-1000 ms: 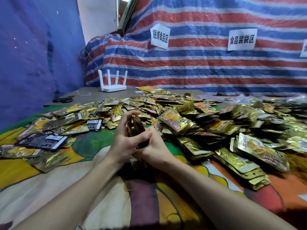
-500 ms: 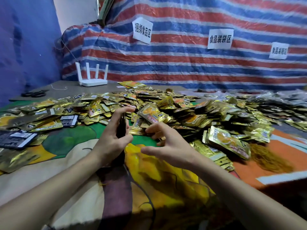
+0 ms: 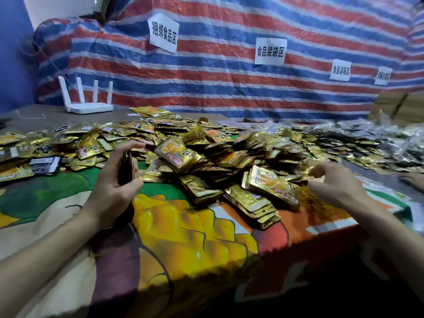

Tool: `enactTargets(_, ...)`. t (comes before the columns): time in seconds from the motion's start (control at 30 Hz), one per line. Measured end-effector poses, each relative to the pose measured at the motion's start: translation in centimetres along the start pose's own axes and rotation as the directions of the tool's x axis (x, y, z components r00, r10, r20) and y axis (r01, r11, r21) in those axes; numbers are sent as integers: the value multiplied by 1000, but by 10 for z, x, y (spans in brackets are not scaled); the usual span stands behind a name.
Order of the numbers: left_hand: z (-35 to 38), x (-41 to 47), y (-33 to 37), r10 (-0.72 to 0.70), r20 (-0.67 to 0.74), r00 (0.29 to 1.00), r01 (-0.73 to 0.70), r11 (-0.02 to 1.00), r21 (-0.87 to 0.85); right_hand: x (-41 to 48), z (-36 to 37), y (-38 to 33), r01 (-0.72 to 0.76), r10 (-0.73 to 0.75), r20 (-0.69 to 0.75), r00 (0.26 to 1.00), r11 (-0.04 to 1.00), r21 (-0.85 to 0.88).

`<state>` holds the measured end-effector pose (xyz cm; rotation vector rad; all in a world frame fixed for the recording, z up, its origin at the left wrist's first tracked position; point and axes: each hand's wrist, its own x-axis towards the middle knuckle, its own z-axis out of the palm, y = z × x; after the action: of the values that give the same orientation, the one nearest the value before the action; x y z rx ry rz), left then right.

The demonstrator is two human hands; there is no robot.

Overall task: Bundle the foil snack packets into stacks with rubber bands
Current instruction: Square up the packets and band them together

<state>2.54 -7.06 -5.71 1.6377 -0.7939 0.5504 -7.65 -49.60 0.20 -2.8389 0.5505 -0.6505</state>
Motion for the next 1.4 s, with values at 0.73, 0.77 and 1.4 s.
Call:
enactTargets(0.73,-6,-2,3,-39,-15,999,38,999,-21,13,-23,8,105,-92,-121,988,989,105)
enactTargets(0.77,-6,-3,4,-34,-15,999,34,999,-22,14,-25,5,104,-91,-116,989,988,112)
enactTargets(1.4,-15,5,14,-118,-148,982,74,960,-270,-16,20,-258,440,-612,-94,785,444,780)
